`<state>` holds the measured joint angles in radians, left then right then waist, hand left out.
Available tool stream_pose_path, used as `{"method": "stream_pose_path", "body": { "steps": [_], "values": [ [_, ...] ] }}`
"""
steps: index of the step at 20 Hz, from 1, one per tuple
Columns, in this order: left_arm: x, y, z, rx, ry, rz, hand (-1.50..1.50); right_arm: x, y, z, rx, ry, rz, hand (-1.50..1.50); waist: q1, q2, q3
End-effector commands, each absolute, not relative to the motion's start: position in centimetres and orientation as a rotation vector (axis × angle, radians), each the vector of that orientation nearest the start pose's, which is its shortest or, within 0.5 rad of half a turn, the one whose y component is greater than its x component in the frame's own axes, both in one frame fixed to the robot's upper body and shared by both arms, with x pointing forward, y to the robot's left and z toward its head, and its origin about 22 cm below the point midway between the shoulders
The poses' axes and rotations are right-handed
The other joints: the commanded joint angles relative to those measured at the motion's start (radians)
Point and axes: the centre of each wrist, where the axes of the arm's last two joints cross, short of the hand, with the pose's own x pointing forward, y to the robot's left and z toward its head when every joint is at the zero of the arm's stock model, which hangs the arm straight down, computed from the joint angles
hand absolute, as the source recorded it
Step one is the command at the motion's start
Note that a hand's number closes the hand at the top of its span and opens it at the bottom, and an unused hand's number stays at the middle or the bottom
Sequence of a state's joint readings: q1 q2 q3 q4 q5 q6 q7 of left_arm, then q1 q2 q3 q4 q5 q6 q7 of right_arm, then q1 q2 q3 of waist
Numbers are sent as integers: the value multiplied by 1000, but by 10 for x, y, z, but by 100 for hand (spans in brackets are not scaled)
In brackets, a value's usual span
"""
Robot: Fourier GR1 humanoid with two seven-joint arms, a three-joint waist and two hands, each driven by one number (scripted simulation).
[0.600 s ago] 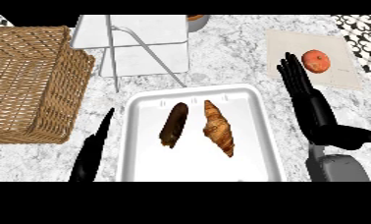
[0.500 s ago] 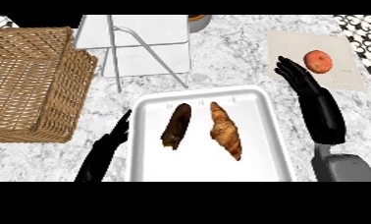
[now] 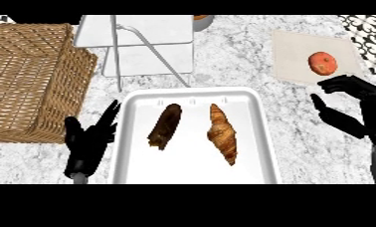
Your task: Pick the croissant from the tray and place it in the tiered shelf
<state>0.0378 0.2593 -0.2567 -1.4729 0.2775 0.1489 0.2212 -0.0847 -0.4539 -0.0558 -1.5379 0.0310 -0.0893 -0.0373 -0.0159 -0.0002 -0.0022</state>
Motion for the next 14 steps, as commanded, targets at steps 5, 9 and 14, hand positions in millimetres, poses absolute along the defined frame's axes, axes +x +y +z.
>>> {"method": "stream_pose_path", "body": {
  "steps": [5,9,14],
  "values": [
    [243,292,-25,86,-1108,61,0,241,-345,66,-322,-1649,484,-150,7,-1,2],
    [239,292,-33,96,-1111,59,0,225,-335,99,-250,-1568,639,-150,3,-3,1],
    [233,298,-37,94,-1105,58,0,218,-279,147,-244,-1506,755,-150,14,-4,0]
  ]
}}
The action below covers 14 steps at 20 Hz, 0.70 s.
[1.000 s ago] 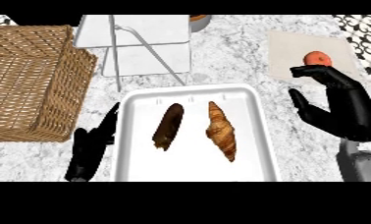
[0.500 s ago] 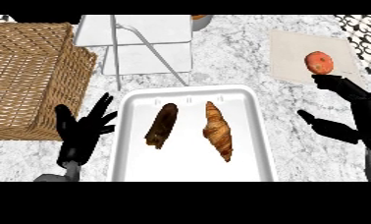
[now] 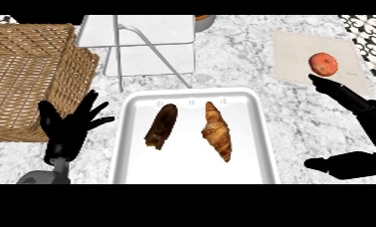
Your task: Pick the croissant from the tray and place it in the tiered shelf
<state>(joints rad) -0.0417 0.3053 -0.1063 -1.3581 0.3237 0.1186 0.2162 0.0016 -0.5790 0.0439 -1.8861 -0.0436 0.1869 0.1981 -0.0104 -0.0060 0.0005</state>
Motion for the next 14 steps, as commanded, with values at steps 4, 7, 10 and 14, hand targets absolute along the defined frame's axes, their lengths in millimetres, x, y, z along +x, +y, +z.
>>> {"method": "stream_pose_path", "body": {
  "steps": [4,7,10,14],
  "values": [
    [251,289,-33,93,-1107,41,0,204,-237,169,-321,-1427,791,-150,10,4,-4],
    [248,286,-17,78,-1118,39,0,214,-218,173,-421,-1358,749,-150,24,4,-2],
    [258,294,-21,86,-1111,37,0,229,-182,182,-489,-1331,740,-150,30,7,-3],
    [251,304,-26,91,-1105,40,0,240,-163,165,-589,-1238,784,-150,23,7,-2]
  ]
}}
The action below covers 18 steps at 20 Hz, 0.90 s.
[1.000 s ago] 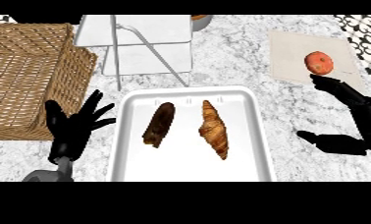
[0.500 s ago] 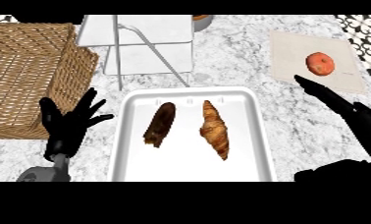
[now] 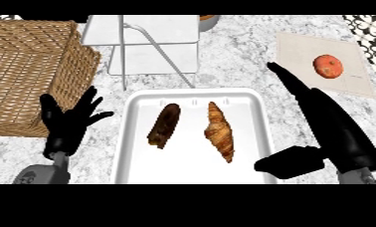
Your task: Pick the croissant from the tray and place it in the tiered shelf
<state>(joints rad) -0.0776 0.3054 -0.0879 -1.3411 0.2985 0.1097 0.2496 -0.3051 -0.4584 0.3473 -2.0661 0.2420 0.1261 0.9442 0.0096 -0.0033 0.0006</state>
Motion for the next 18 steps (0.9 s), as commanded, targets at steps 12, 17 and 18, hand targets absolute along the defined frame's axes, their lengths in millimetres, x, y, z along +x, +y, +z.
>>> {"method": "stream_pose_path", "body": {
  "steps": [12,17,18],
  "values": [
    [246,290,-16,77,-1112,46,0,258,-95,151,-635,-1063,913,-150,0,2,-1],
    [250,289,-32,81,-1104,52,0,245,-107,141,-687,-1021,878,-150,-12,2,-1],
    [248,291,-26,87,-1117,55,0,234,-106,121,-701,-1027,894,-150,-12,2,-1]
  ]
}}
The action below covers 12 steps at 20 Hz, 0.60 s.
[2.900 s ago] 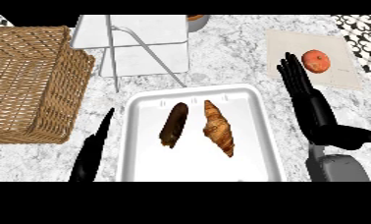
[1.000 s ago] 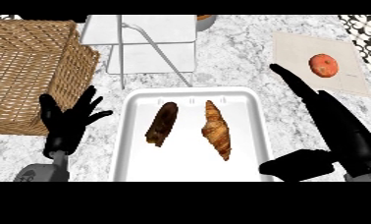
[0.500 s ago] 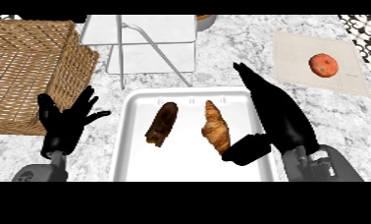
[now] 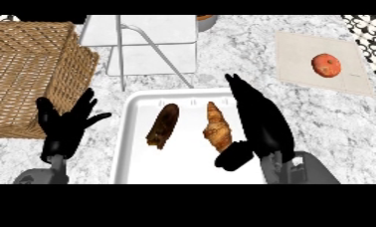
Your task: Pick the croissant from the tray and place it in the tiered shelf
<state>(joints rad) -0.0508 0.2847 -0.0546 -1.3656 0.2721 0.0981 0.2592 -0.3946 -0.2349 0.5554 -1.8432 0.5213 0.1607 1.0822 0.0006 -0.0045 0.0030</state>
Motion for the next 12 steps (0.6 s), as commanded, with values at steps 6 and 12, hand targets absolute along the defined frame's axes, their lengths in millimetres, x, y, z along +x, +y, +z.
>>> {"method": "stream_pose_path", "body": {
  "steps": [6,12],
  "values": [
    [248,298,-27,99,-1102,61,0,230,-101,114,-725,-984,919,-150,-3,3,-3],
    [244,291,-30,84,-1112,40,0,246,-72,92,-753,-975,916,-150,3,4,-3]
  ]
}}
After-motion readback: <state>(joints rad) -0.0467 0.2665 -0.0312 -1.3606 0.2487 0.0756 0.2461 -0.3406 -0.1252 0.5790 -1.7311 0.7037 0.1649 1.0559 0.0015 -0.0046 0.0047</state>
